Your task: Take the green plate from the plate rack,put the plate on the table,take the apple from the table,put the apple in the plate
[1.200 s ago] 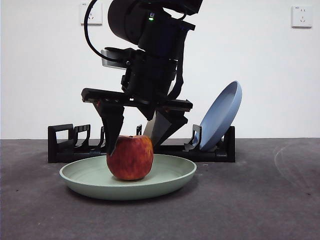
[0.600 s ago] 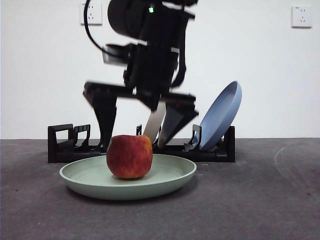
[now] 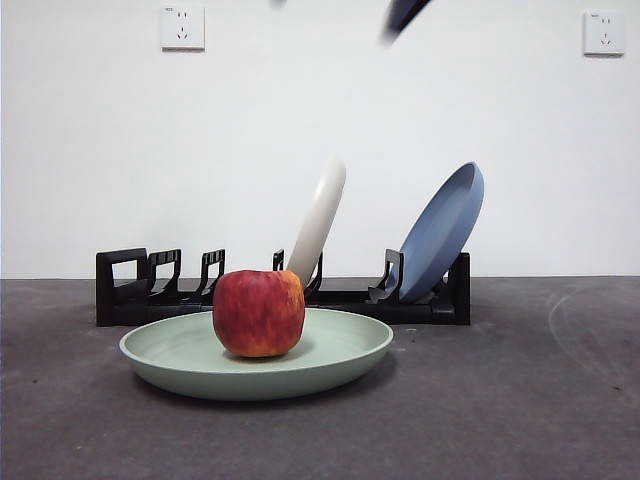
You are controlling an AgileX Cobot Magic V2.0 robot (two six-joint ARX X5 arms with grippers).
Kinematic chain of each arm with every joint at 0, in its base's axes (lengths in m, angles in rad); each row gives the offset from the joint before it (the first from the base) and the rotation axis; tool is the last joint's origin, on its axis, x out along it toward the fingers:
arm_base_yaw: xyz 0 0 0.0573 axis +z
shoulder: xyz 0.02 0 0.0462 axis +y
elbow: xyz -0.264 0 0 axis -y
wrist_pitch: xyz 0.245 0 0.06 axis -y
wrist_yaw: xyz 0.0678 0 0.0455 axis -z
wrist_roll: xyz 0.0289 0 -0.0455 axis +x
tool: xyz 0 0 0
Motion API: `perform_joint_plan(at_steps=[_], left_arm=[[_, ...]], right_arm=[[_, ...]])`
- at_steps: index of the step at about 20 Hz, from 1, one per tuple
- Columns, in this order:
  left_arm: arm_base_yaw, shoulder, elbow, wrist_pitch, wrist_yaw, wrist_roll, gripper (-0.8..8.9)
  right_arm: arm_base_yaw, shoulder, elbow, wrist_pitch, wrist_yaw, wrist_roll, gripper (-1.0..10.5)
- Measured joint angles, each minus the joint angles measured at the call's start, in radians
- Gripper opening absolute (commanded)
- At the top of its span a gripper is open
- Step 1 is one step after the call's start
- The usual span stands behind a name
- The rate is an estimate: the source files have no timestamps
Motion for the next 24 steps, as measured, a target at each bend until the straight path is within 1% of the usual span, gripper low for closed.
perform_joint_plan(at_steps=[3, 6, 9, 11, 13, 15, 19, 22, 23, 24], left_arm=[[0.0, 0.043, 0.0, 0.0, -0.002, 0.003, 2.2], [0.0, 0.099, 0.0, 0.0, 0.003, 0.013, 2.2], [0.0, 0.155, 0.0, -0.006, 0.062, 0.039, 2.2], [-0.002, 0.182, 0.0, -0.008, 0.117, 0.049, 2.2], [-0.003, 0.2, 0.0, -0.035, 0.133, 0.053, 2.2], [-0.003, 0.2, -0.031, -0.074, 0.131, 0.036, 2.2], [-0.003, 0.181, -0.179, -0.055, 0.132, -0.021, 2.2], [-0.004, 0.181, -0.239, -0.026, 0.133, -0.047, 2.2], [-0.004, 0.181, -0.241, -0.024, 0.133, -0.052, 2.2], [-0.005, 0.18, -0.241, -0.008, 0.133, -0.053, 2.2]], right_arm=[[0.0, -0.115, -0.008, -0.078, 0.003, 0.0, 5.6], [0.0, -0.23, -0.054, -0.08, 0.02, 0.006, 5.6], [0.0, -0.419, -0.166, -0.08, 0.026, 0.042, 5.6], [0.0, -0.547, -0.264, -0.079, 0.056, 0.078, 5.6], [0.0, -0.657, -0.375, -0.079, 0.085, 0.115, 5.6], [0.0, -0.747, -0.488, -0.05, 0.085, 0.153, 5.6], [0.0, -0.819, -0.63, -0.014, 0.085, 0.208, 5.6], [0.0, -0.814, -0.668, -0.011, 0.085, 0.215, 5.6], [0.0, -0.811, -0.67, -0.011, 0.085, 0.216, 5.3], [0.0, -0.81, -0.67, -0.009, 0.085, 0.217, 4.0]])
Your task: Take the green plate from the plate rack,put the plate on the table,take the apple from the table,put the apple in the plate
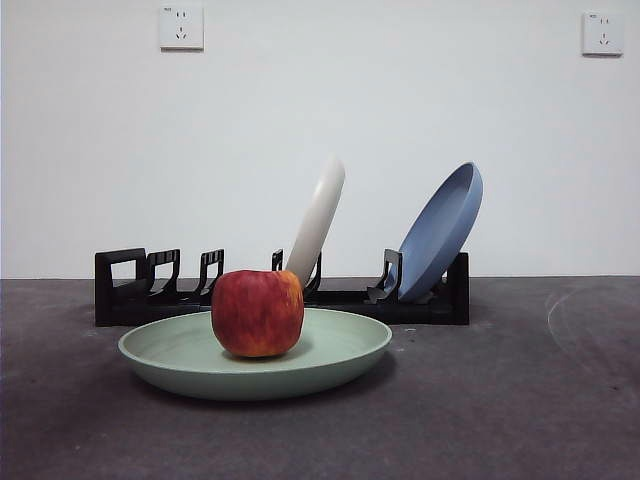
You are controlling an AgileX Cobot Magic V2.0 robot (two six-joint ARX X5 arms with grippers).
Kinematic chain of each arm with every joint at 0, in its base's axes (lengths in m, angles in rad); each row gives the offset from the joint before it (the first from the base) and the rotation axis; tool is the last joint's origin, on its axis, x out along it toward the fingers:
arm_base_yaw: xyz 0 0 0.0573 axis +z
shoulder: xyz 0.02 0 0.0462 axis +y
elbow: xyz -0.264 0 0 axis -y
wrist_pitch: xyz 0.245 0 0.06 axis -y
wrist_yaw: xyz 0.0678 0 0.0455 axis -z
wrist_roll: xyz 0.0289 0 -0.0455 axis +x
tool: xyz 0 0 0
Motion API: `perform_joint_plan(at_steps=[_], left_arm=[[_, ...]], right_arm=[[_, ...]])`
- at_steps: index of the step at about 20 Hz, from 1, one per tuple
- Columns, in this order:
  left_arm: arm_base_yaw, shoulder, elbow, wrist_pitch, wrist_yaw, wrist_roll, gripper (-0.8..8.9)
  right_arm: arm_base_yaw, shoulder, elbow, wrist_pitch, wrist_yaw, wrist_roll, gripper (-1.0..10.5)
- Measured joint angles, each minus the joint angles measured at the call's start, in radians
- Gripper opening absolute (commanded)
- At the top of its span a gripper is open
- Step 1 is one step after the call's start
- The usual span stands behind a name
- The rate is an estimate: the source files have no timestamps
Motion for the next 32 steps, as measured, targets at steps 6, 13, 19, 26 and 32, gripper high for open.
perform_joint_plan(at_steps=[6, 13, 19, 26, 32], left_arm=[[-0.002, -0.01, 0.0, 0.011, 0.002, 0.0, -0.08], [-0.002, -0.01, 0.0, 0.013, 0.0, -0.013, -0.08], [-0.003, -0.01, 0.0, 0.012, -0.044, -0.033, -0.03], [-0.003, -0.005, 0.0, 0.011, -0.043, -0.034, -0.03], [0.15, -0.072, 0.0, 0.021, -0.013, 0.006, -0.03]], right_arm=[[0.0, -0.005, 0.0, -0.001, -0.001, 0.001, -0.1], [0.0, -0.004, 0.0, -0.001, -0.019, -0.025, -0.1], [0.0, -0.004, 0.0, -0.002, -0.019, -0.014, 0.0], [0.0, -0.004, 0.0, -0.002, 0.016, -0.009, 0.0], [0.0, -0.004, 0.0, -0.002, 0.016, -0.009, 0.0]])
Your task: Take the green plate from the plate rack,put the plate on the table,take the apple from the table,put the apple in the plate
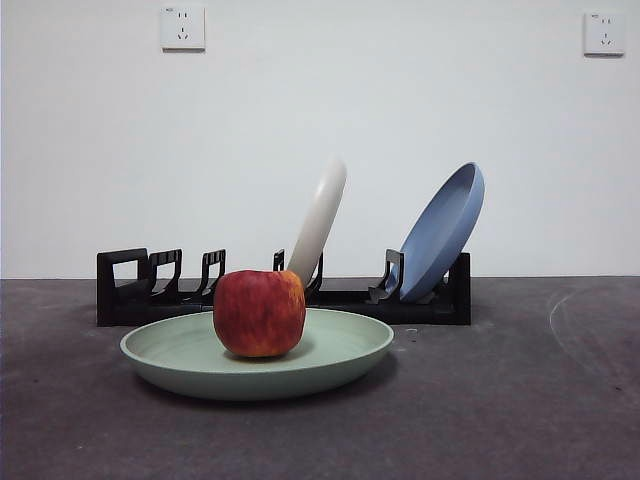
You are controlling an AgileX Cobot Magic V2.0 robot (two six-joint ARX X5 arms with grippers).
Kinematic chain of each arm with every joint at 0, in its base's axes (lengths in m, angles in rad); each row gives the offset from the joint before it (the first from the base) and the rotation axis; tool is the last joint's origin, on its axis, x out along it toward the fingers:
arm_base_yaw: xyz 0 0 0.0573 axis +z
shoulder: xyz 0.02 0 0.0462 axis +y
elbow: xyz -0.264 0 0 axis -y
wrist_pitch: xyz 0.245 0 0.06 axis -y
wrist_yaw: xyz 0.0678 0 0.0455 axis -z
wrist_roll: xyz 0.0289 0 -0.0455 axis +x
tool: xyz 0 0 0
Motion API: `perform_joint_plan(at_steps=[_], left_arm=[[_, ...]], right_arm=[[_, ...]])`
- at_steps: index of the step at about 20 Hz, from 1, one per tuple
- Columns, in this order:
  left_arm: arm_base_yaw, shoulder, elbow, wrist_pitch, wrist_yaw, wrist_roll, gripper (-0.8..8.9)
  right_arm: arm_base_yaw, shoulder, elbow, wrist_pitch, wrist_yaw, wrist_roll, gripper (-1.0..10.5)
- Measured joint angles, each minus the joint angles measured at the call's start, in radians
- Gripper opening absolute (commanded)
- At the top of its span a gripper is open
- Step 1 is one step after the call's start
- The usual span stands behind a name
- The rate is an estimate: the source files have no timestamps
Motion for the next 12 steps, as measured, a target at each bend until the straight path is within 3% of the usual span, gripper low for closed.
perform_joint_plan(at_steps=[3, 7, 10, 12], left_arm=[[0.265, -0.132, -0.035, 0.156, 0.104, 0.018, -0.03], [0.609, -0.36, -0.304, 0.572, 0.372, 0.088, -0.03], [0.78, -0.5, -0.568, 0.859, 0.558, 0.105, -0.03], [0.833, -0.534, -0.735, 1.071, 0.572, 0.112, -0.03]], right_arm=[[0.0, 0.0, 0.0, 0.0, 0.001, 0.0, 0.0], [0.0, 0.001, 0.0, 0.0, 0.001, 0.0, 0.0], [0.0, 0.001, 0.0, 0.0, 0.002, 0.0, 0.0], [0.0, 0.001, 0.0, 0.0, 0.002, 0.0, 0.0]])
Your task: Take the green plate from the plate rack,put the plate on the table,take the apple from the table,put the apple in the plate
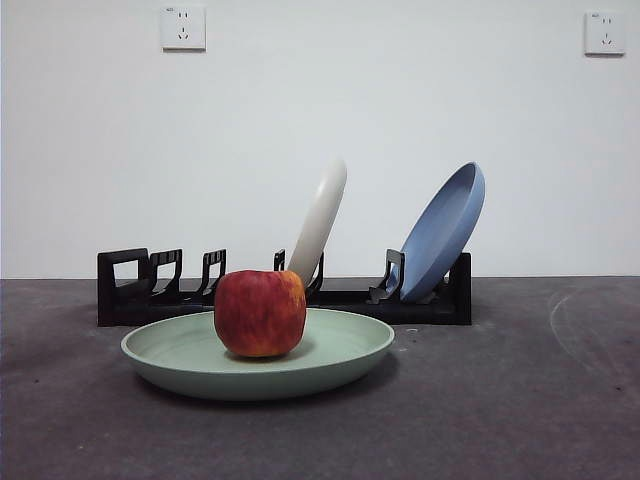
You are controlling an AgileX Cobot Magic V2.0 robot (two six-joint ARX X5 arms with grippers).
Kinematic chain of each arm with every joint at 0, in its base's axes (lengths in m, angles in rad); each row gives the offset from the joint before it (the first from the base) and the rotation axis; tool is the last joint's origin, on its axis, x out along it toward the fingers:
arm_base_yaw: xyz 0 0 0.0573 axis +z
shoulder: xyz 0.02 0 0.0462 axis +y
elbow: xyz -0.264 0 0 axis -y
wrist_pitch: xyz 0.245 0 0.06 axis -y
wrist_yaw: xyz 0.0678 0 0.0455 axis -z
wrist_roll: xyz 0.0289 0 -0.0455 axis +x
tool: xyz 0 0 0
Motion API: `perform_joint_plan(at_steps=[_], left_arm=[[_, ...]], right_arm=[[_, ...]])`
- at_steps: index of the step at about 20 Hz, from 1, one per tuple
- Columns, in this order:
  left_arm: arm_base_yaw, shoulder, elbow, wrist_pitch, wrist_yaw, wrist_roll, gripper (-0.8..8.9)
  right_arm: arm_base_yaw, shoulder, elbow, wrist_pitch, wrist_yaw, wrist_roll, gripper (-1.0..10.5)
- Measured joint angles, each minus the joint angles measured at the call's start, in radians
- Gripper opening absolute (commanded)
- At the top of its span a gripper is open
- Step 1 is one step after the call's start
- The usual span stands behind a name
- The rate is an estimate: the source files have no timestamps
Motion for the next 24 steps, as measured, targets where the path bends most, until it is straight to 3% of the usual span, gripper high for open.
perform_joint_plan(at_steps=[3, 6, 12, 16, 24], left_arm=[[0.028, -0.019, -0.198, 0.206, -0.01, 0.016, -0.03], [0.034, -0.019, -0.291, 0.244, -0.058, 0.031, -0.03], [0.044, -0.022, -0.306, 0.059, -0.161, 0.084, -0.03], [0.121, -0.022, -0.306, -0.124, -0.16, 0.091, -0.03], [0.172, -0.023, -0.306, -0.122, -0.135, 0.105, -0.03]], right_arm=[[0.0, 0.0, 0.0, 0.0, 0.0, 0.0, 0.0], [0.0, 0.0, 0.0, 0.0, 0.0, 0.0, 0.0], [0.0, 0.0, 0.0, 0.0, 0.0, 0.0, 0.0], [0.0, 0.0, 0.0, 0.0, 0.0, 0.0, 0.0], [0.0, 0.0, 0.0, 0.0, 0.0, 0.0, 0.0]])
